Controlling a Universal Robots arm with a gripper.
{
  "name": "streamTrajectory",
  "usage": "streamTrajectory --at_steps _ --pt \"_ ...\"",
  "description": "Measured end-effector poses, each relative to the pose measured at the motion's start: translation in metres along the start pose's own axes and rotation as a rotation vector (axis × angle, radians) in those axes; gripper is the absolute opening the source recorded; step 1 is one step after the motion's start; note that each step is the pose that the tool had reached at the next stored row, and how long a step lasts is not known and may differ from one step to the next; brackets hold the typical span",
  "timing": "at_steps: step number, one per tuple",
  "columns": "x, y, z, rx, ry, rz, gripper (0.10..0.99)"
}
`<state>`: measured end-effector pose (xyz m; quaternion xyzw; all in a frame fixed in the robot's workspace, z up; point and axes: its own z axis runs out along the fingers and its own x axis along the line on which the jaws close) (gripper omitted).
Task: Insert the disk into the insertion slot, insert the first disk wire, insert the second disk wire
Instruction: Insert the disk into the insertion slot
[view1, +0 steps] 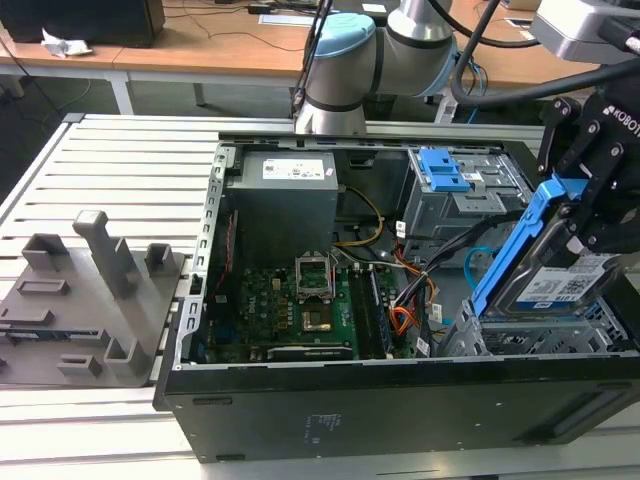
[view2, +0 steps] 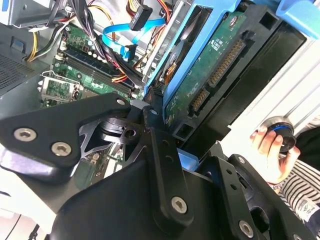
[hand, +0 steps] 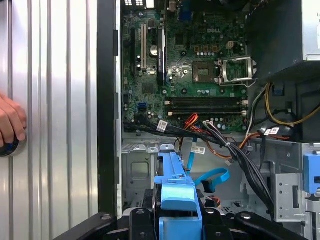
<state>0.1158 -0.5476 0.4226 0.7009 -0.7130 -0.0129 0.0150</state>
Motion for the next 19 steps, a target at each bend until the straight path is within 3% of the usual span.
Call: streamTrajectory --at_steps 11,19 --pt "0.0000 -0.0009 0.0228 0.000 0.0000 0.000 0.365" --pt "0.0000 -0.0012 0.0313 0.000 0.0001 0.000 0.365"
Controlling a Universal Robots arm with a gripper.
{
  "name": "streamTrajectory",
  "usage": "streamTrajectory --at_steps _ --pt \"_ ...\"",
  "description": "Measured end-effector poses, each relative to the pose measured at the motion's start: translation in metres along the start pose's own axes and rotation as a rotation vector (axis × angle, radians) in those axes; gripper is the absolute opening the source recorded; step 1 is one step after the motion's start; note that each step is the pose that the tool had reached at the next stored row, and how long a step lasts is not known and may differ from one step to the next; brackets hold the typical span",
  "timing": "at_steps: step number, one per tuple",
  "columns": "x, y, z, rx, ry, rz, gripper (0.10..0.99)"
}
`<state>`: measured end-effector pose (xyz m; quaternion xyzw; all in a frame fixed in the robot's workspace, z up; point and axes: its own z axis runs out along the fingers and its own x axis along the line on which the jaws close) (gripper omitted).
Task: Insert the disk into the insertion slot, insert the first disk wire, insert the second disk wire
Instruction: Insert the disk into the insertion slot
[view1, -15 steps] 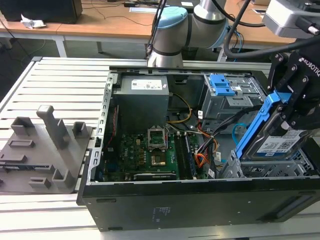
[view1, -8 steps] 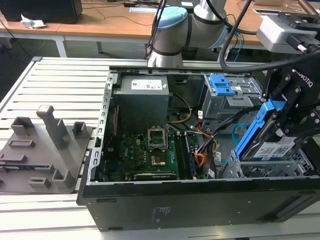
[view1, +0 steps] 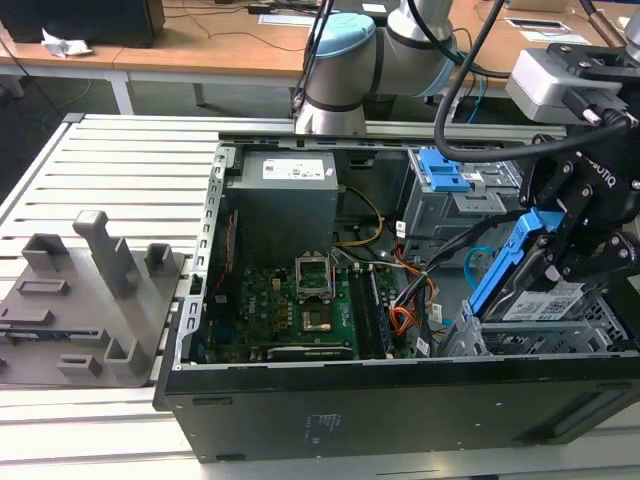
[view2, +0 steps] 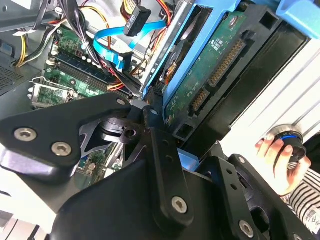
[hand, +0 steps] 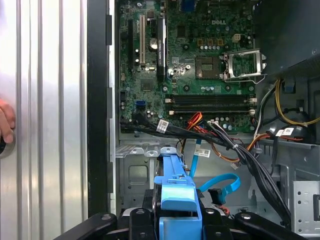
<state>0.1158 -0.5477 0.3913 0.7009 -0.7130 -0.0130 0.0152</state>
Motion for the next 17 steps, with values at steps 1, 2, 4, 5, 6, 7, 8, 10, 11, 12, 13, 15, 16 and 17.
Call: streamTrajectory --at_steps 1,2,4,5,6,7,8,10,11,12,13,15,16,17 --pt "0.0000 0.0000 0.0001 0.000 -0.0001 0.000 0.365" --pt "0.0000 0.0000 0.0001 0.000 0.0000 0.000 0.365" --pt "0.0000 0.0000 0.0001 0.000 -0.0001 0.000 0.365" --pt "0.0000 0.0000 0.0002 0.000 -0.0001 0.000 0.365" --pt "0.0000 0.0000 0.0002 0.000 0.0001 0.000 0.376" --pt "0.0000 0.0000 0.0002 0.000 0.0000 0.000 0.376" --pt "0.0000 0.0000 0.0002 0.000 0.0001 0.000 0.376" --pt "0.0000 0.0000 0.0004 0.000 -0.0003 0.000 0.439" --pt "0.0000 0.0000 0.0004 0.000 -0.0002 0.000 0.439" --pt "0.0000 0.0000 0.0003 0.000 0.0000 0.000 0.427" --pt "0.0000 0.0000 0.0004 0.000 0.0000 0.000 0.361" --pt "0.0000 0.0000 0.0005 0.000 -0.0001 0.000 0.235" --pt "0.0000 0.0000 0.0006 0.000 -0.0001 0.000 0.118" --pt "0.0000 0.0000 0.0006 0.000 -0.0001 0.000 0.106"
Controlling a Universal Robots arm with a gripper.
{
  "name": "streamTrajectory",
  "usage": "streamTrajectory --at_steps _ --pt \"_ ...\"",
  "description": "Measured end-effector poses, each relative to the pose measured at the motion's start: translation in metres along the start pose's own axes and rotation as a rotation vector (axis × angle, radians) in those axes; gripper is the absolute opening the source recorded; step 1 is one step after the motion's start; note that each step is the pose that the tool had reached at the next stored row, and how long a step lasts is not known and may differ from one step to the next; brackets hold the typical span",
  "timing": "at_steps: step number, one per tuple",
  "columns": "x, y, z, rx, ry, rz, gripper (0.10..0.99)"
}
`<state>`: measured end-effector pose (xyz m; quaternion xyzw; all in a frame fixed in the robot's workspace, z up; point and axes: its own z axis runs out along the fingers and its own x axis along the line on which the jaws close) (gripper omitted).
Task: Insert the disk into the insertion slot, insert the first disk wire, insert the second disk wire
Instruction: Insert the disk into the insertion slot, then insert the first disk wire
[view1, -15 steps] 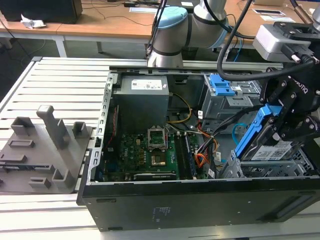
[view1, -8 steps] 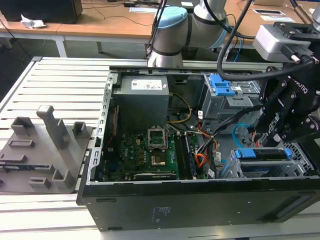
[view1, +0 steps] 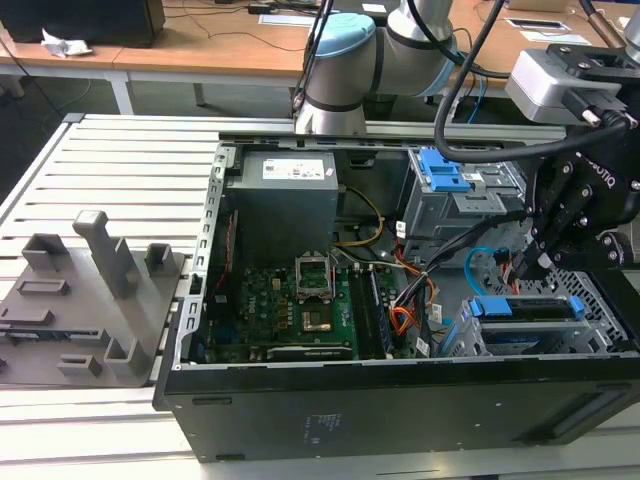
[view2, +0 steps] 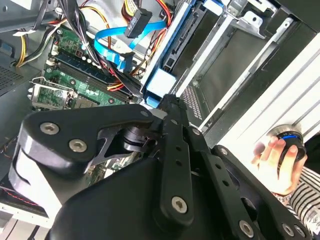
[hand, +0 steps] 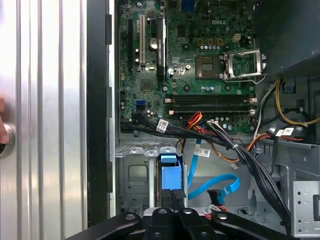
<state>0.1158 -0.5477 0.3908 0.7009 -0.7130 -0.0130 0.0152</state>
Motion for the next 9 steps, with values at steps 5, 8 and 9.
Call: streamTrajectory --at_steps 5,8,9 --pt "0.0000 0.0000 0.0001 0.000 0.0000 0.000 0.106" --pt "0.0000 0.0000 0.0003 0.000 0.0000 0.000 0.106" --pt "0.0000 0.0000 0.0003 0.000 0.0000 0.000 0.106"
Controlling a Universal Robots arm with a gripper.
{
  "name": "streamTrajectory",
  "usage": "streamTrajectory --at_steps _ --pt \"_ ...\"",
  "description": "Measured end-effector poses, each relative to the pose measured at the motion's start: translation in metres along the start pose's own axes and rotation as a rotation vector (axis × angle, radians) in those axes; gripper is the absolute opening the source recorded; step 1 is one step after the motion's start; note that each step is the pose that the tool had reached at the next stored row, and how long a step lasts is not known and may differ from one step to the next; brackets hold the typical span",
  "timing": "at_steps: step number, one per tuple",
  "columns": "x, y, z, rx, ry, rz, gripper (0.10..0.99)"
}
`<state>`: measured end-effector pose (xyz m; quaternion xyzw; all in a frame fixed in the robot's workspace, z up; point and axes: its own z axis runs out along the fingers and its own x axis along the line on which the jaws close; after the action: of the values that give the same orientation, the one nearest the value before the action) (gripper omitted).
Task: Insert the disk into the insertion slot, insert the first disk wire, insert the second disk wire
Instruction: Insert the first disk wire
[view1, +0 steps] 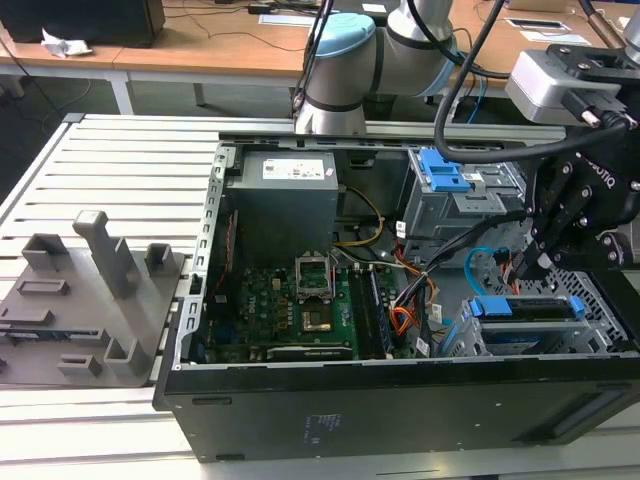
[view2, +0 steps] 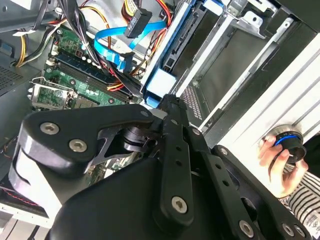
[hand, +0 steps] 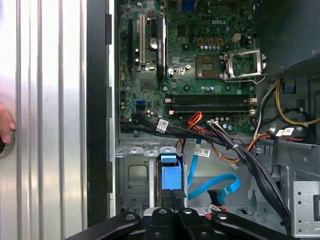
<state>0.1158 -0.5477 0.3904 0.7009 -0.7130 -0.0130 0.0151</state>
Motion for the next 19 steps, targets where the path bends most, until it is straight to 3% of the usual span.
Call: streamTrajectory --at_steps 1,2,3,5,13,15,19 --pt "0.0000 -0.0008 0.0001 0.000 -0.0002 0.000 0.106" --pt "-0.0005 -0.0057 -0.0001 -0.001 0.0000 0.000 0.106" --pt "-0.0037 -0.0172 -0.0004 -0.003 0.0000 0.000 0.106" --pt "-0.0085 -0.0239 -0.0005 -0.005 0.0001 0.000 0.106" --pt "-0.0421 -0.0317 -0.0005 -0.005 0.0019 0.000 0.106" --pt "-0.0478 -0.0324 0.0009 -0.005 0.0020 0.000 0.106" --pt "-0.0506 -0.0338 0.0128 -0.005 0.0020 0.000 0.106"
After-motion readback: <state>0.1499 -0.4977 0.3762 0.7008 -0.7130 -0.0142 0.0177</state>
